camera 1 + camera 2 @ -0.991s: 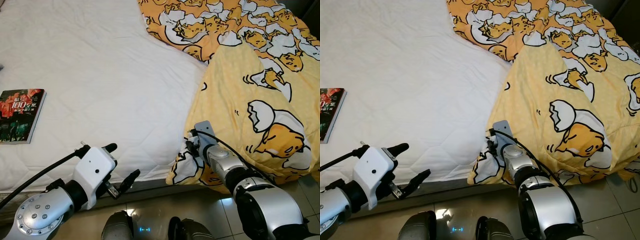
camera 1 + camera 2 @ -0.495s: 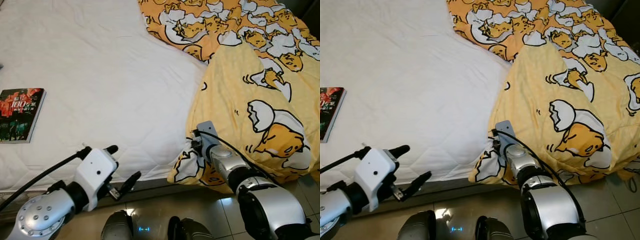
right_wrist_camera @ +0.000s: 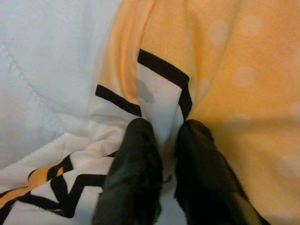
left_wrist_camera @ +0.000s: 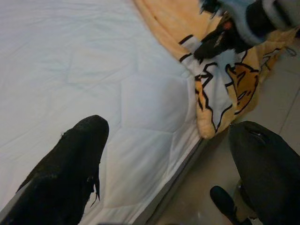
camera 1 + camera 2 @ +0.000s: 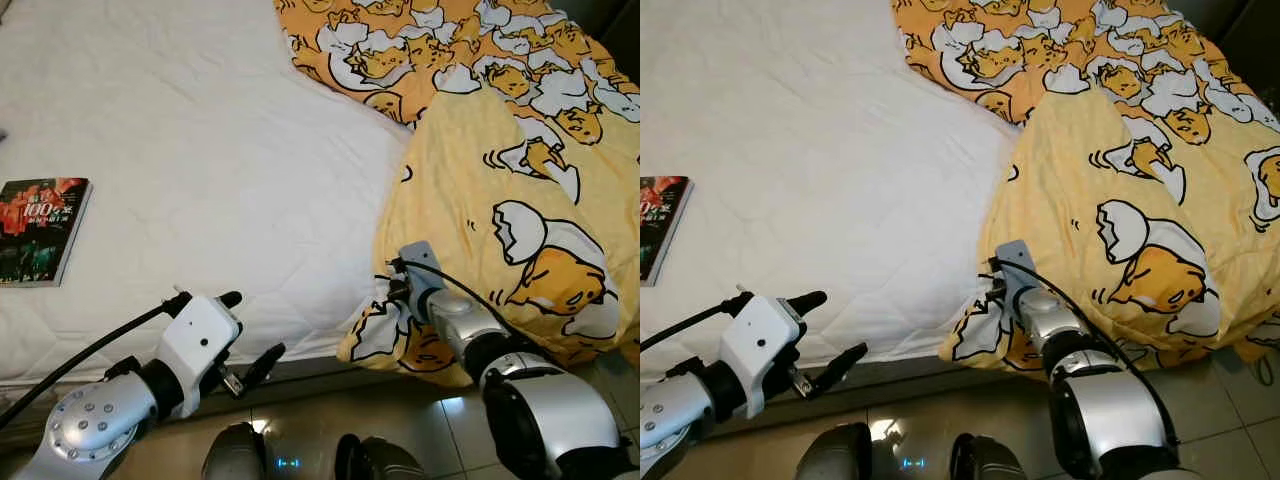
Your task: Clean up the room
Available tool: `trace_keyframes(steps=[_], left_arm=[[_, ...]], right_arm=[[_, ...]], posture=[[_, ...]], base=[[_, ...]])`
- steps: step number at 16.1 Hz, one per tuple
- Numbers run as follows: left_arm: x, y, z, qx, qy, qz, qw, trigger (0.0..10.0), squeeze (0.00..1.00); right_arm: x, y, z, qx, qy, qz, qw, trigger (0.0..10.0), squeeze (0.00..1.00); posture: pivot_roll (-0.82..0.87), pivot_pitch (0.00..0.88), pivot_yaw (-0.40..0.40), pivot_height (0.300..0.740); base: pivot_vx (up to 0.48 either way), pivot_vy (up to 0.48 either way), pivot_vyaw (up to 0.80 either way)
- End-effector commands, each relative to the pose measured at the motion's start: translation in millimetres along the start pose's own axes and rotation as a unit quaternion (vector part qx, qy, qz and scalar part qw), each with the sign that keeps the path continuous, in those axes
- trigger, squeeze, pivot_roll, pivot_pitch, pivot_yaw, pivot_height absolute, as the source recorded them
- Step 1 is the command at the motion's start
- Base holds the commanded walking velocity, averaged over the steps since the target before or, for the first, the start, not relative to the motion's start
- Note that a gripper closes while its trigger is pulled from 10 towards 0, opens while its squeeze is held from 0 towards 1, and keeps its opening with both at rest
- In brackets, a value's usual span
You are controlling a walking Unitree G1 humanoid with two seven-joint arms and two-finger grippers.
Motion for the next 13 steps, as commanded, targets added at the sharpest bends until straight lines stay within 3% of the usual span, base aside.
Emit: trace_keyframes(steps=[1, 5, 9, 10, 11, 13], left_arm=[[-3.1, -1.2, -4.7, 0.001, -0.001, 0.000, 1.000, 10.0, 0.44], [-16.2, 3.1, -15.0, -0.005, 0.007, 0.003, 1.000, 10.0, 0.44], [-35.4, 10.6, -27.1, -0.006, 0.025, -0.008, 1.000, 10.0, 0.44], [-40.6, 15.3, -31.5, -0.007, 0.026, -0.011, 1.000, 10.0, 0.44], [-40.6, 17.1, -32.6, -0.007, 0.025, -0.012, 1.000, 10.0, 0.44], [-39.9, 21.3, -35.9, -0.011, 0.021, -0.019, 1.000, 10.0, 0.44]], right_arm=[[-10.0, -9.9, 2.5, -0.003, 0.008, -0.016, 1.000, 0.0, 0.00], [-13.7, -11.1, 4.0, 0.011, 0.007, -0.018, 1.000, 0.0, 0.00], [-14.6, -8.1, 8.5, 0.070, -0.007, -0.013, 0.997, 0.0, 0.00], [-12.3, 2.6, 14.7, 0.140, -0.034, -0.010, 0.989, 0.0, 0.00], [-10.9, 8.9, 17.8, 0.171, -0.044, -0.006, 0.984, 0.0, 0.00], [-9.1, 36.3, 39.2, 0.300, -0.081, 0.013, 0.951, 0.0, 0.00]], posture=[[0.25, 0.089, -0.090, 0.740], [0.18, 0.000, -0.077, 0.740], [0.13, 0.000, -0.069, 0.740], [0.10, 0.000, -0.056, 0.740], [0.09, 0.000, -0.048, 0.740], [0.08, 0.000, -0.029, 0.740]], base=[[0.000, 0.000, 0.00], [0.000, 0.000, 0.00], [0.000, 0.000, 0.00], [0.000, 0.000, 0.00], [0.000, 0.000, 0.00], [0.000, 0.000, 0.00]])
Point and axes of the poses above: a point about 5 cm out from each wrist's last joint towards the gripper, its own z axis pointing back from the gripper into the wrist, its own x axis along the axis of the wrist's last joint, y = z × x, the point moved 6 cm from there along -z, pointing out of the wrist towards the gripper, and after that the axes turned 2 degrees about -z, right-handed, at the moved point
